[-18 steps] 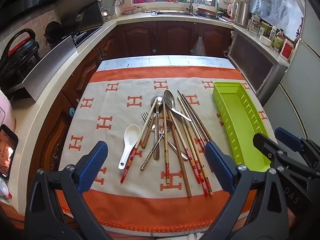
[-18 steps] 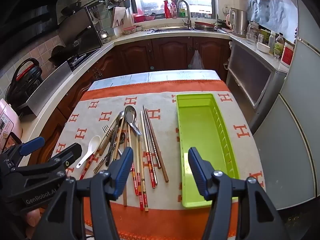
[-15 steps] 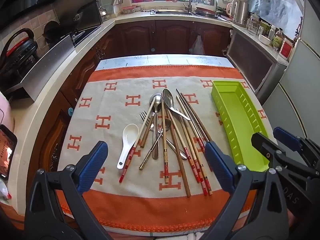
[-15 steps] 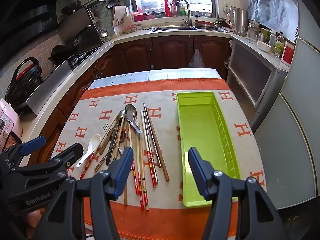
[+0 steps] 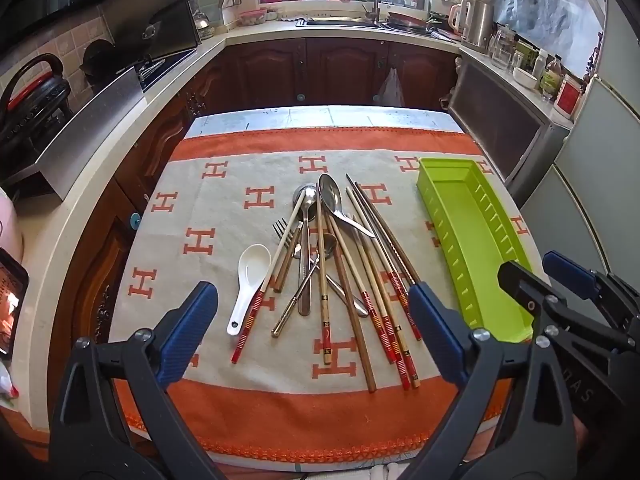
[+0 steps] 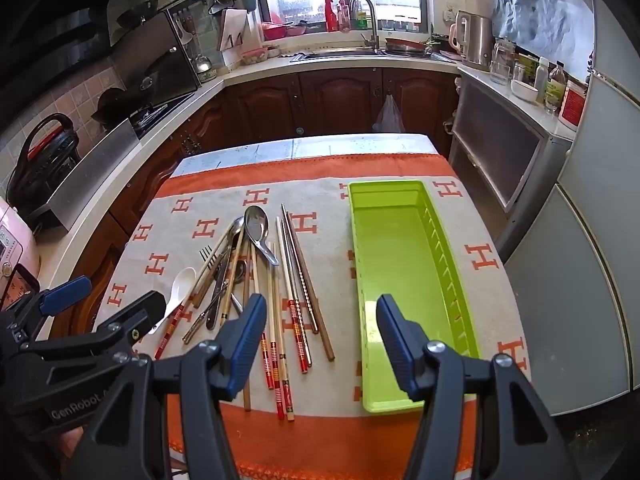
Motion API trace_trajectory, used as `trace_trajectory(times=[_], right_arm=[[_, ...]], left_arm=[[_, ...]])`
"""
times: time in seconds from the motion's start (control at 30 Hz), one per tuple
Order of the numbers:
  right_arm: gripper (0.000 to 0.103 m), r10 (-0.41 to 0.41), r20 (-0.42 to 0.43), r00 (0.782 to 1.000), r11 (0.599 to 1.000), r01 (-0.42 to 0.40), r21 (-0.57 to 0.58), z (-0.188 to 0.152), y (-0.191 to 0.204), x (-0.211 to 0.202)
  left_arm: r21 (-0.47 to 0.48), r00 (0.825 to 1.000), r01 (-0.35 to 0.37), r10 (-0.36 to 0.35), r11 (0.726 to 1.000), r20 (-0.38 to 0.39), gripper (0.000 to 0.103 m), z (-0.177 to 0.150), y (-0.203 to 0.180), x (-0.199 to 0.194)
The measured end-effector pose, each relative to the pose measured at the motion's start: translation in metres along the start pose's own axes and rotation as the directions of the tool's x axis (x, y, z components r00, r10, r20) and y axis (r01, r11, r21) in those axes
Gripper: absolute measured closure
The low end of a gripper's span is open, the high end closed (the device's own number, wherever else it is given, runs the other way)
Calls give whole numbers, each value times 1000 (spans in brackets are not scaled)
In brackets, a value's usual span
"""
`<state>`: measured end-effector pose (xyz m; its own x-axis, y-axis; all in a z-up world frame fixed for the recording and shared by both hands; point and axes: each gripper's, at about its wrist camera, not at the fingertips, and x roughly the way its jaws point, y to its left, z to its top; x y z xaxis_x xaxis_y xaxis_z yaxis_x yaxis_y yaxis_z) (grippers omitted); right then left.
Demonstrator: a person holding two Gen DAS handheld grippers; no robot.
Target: Organize utensils
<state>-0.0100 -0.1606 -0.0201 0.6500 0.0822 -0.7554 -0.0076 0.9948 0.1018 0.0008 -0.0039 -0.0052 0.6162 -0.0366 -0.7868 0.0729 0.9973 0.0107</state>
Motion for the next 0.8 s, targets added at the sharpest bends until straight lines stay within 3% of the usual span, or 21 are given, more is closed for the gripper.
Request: trace_trajectory(times=[0.37, 0.8], right_arm=[[46, -9, -4, 1000, 1000, 9, 3, 0, -1, 0], [46, 16, -9, 1000, 999, -16, 44, -3, -5, 0]], left_arm=[[-5, 999, 16, -16, 1000, -33, 8, 0, 0, 6], [3, 1000, 9, -9, 1000, -19, 8, -3, -1, 4]])
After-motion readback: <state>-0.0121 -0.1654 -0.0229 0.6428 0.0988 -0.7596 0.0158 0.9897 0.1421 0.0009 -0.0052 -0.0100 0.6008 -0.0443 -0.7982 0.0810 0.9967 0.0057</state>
